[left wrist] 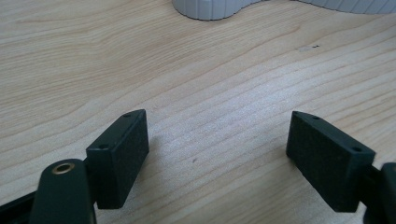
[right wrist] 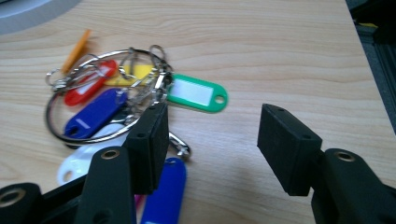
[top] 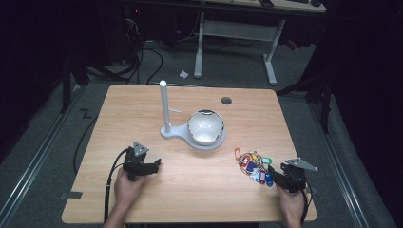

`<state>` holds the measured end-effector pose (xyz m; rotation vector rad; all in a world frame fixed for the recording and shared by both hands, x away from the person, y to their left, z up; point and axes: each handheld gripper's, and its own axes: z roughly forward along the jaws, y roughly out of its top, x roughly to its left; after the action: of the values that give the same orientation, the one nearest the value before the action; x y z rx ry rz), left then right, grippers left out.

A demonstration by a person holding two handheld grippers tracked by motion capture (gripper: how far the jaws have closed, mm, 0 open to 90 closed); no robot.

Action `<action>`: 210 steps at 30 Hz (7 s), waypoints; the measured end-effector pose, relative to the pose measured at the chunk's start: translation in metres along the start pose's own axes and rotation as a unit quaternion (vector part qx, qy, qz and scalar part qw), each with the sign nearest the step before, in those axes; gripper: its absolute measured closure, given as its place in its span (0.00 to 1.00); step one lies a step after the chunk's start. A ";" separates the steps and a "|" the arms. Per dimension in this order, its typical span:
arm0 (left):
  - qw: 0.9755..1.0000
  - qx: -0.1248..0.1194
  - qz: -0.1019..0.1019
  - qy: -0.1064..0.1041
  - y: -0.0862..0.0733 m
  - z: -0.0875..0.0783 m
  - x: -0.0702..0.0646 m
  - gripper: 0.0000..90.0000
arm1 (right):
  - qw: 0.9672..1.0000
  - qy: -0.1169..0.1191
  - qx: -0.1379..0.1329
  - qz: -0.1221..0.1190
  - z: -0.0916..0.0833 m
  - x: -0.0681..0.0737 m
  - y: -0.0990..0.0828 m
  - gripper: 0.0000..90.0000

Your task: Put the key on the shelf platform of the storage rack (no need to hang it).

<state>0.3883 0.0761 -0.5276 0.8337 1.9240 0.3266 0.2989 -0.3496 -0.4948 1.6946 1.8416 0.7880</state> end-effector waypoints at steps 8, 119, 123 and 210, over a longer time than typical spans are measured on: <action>1.000 0.000 0.001 0.000 0.000 0.000 0.000 0.24 | 0.999 0.024 -0.015 -0.019 -0.007 0.019 0.005 0.50; 1.000 0.001 0.002 -0.001 0.000 0.000 0.000 0.24 | 0.982 0.120 -0.097 -0.111 -0.044 0.039 0.099 0.97; 1.000 0.001 0.002 -0.001 0.000 0.000 0.000 0.24 | 0.980 0.122 -0.106 -0.112 -0.051 0.038 0.104 0.97; 1.000 0.006 0.006 -0.004 0.000 -0.002 0.001 0.23 | 0.955 0.238 -0.068 -0.164 -0.001 0.150 0.242 0.97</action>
<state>0.3859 0.0772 -0.5278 0.8541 1.9153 0.3187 0.4538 -0.1880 -0.3187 1.1305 2.2450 1.2184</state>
